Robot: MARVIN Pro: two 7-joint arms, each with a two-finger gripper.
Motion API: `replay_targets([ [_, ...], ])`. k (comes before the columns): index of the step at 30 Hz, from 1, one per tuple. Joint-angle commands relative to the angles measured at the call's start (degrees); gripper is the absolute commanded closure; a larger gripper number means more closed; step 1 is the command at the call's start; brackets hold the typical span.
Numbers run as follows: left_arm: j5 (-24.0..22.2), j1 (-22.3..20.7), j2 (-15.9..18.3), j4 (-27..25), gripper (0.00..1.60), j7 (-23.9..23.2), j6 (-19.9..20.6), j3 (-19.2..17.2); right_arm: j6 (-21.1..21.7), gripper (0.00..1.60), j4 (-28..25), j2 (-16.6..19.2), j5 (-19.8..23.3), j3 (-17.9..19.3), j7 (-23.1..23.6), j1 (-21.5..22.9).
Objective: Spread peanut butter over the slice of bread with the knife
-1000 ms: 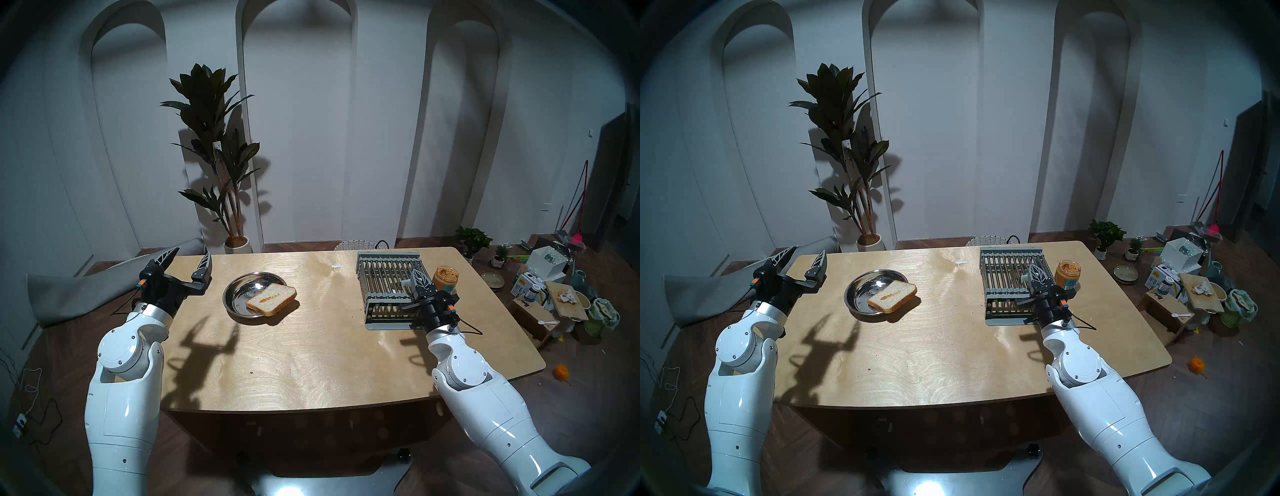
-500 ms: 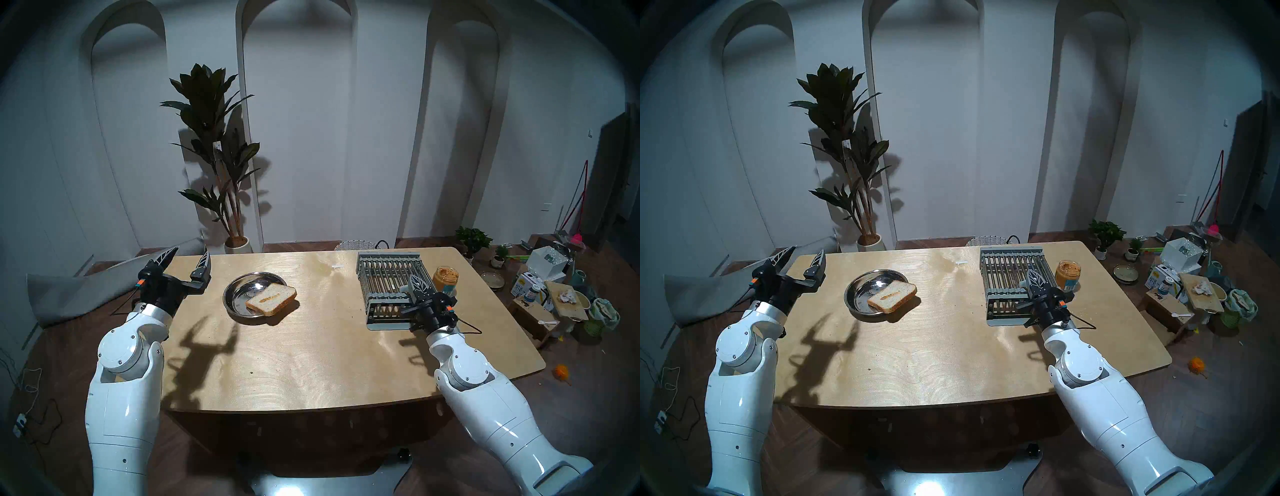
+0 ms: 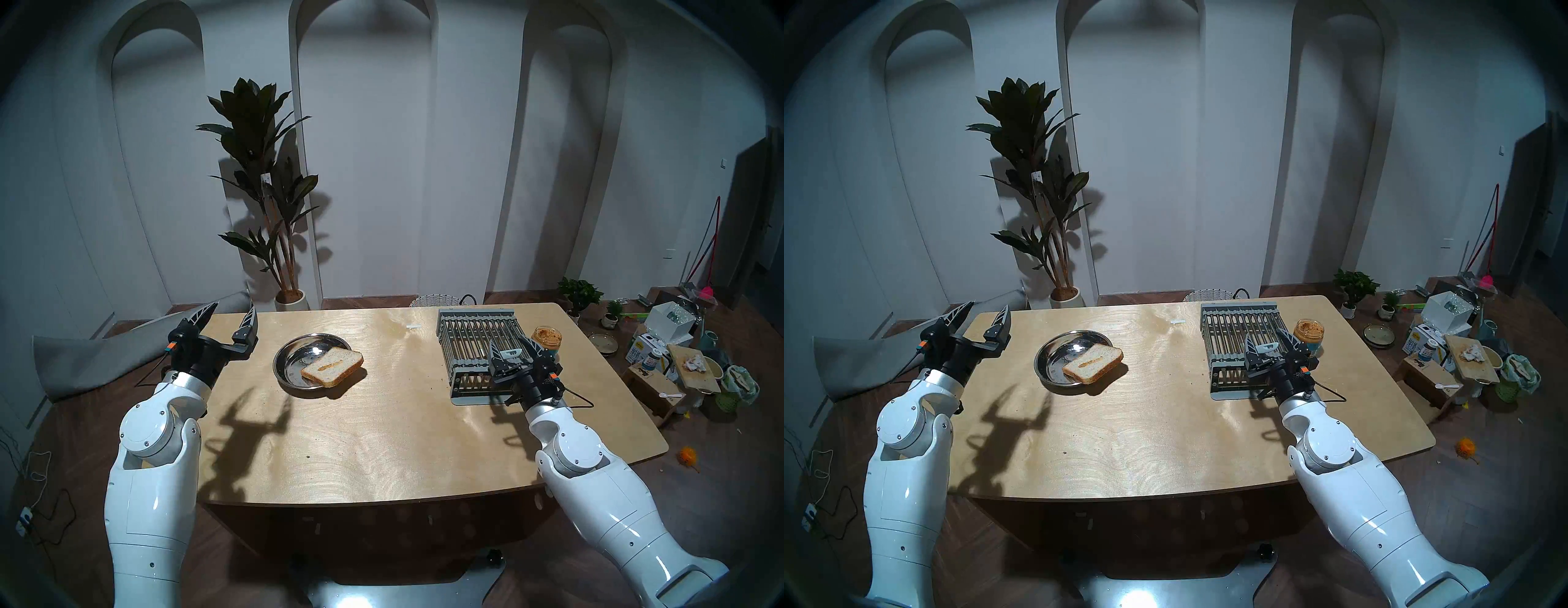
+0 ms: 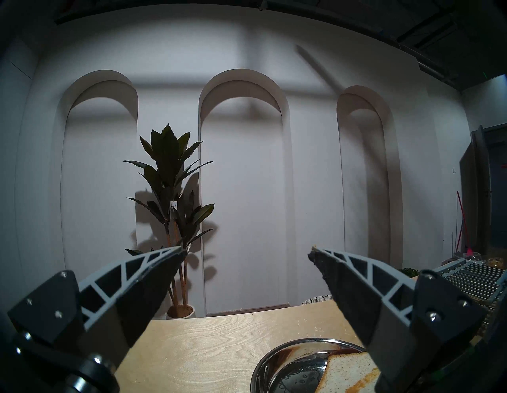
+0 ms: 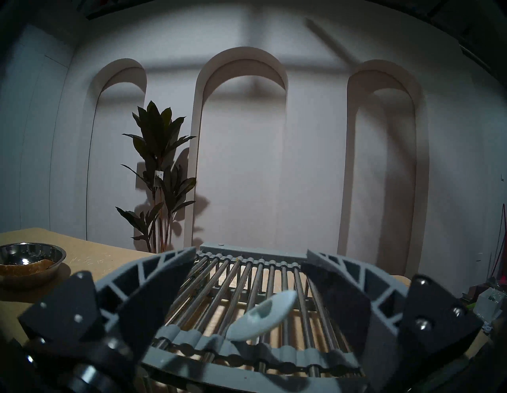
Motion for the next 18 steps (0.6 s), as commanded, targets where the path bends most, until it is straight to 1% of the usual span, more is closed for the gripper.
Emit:
replay_targets([
  [1, -0.03, -0.56, 0.02, -1.47, 0.0, 0.11, -0.01, 0.09, -0.5, 0.0, -2.57, 0.12, 0.55, 0.49, 0.12, -0.03],
  [3, -0.09, -0.49, 0.03, -1.58, 0.0, 0.16, 0.0, 0.05, -0.51, 0.0, -2.81, 0.16, 0.76, 0.49, 0.26, -0.01],
  [7, -0.29, -0.37, 0.09, -1.79, 0.0, 0.26, 0.02, -0.04, -0.09, 0.0, -5.02, 0.62, 1.64, 0.75, 0.65, -0.47],
  [10, -0.39, -0.39, 0.22, -1.7, 0.0, 0.24, -0.07, -0.07, 1.17, 0.0, -9.17, 1.75, 2.12, 1.7, 0.33, -0.99],
  [11, -0.39, -0.41, 0.26, -1.65, 0.0, 0.24, -0.12, -0.08, -0.55, 0.0, -8.31, 1.57, 2.05, 1.85, 0.91, 0.23],
  [14, -0.54, -0.51, 0.42, -1.63, 0.0, 0.09, -0.52, -0.25, -1.35, 0.0, -11.27, 2.68, 1.83, 3.71, 0.65, 1.82],
  [16, -0.49, -0.47, 0.7, -1.79, 0.0, -0.21, -1.06, -0.31, -2.18, 0.0, -11.6, 2.88, 2.01, 4.82, 0.82, 3.59],
  [18, 0.13, -0.32, 1.21, -2.07, 0.0, -0.6, -1.83, -0.08, -2.26, 0.0, -13.21, 2.89, 2.54, 6.08, 0.39, 4.44],
])
